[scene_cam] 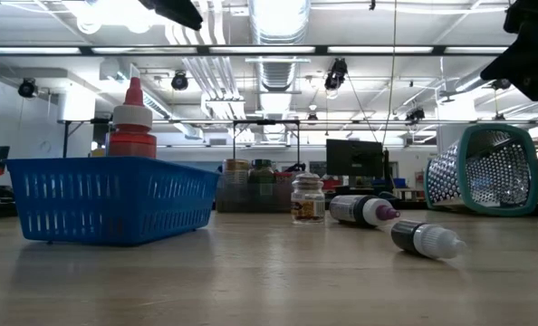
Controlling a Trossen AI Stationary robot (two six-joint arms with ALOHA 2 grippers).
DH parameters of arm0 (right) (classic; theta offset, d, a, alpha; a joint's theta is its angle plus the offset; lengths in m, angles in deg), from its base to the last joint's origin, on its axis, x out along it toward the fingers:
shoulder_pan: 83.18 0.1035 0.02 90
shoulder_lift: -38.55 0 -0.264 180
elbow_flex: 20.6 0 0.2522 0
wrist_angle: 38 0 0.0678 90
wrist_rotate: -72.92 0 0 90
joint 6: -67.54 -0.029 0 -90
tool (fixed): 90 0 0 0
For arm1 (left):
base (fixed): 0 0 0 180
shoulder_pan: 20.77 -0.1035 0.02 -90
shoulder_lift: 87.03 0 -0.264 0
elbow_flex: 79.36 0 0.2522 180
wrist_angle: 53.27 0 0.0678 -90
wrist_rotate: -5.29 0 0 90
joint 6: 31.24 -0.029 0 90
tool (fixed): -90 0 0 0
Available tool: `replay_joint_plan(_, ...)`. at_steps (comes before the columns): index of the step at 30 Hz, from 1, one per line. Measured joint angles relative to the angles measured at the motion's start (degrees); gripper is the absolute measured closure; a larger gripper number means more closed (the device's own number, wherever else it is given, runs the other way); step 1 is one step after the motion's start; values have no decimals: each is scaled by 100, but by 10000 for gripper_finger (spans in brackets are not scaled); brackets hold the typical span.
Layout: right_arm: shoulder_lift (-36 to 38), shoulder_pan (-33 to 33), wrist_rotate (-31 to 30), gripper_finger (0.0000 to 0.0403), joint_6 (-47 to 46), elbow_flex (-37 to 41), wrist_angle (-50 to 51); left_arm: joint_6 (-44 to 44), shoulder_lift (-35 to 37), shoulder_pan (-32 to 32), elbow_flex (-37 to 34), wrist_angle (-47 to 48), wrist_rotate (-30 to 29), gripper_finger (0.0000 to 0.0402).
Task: Pick & Place Kitchen Items
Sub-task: Put the brown spice bottle into the black bin
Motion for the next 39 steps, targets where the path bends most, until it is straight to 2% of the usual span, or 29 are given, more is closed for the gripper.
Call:
replay_joint_plan(4,0,0,-1,394,2,0,2,-424,-304,-11,141,-17,250,73)
replay_joint_plan(12,0,0,-1,394,2,0,2,-923,-928,-160,318,-62,465,71)
replay_joint_plan(17,0,0,-1,394,2,0,2,-663,-1266,-293,404,-243,1541,71)
replay_joint_plan(22,0,0,-1,394,2,0,0,-664,-1801,-286,387,-762,2084,71)
replay_joint_plan(32,0,0,-1,394,4,0,0,-584,-3150,-337,570,-1169,2253,72)
replay_joint_plan(39,0,1,-1,394,4,0,0,-392,-3781,-396,964,-1236,2939,73)
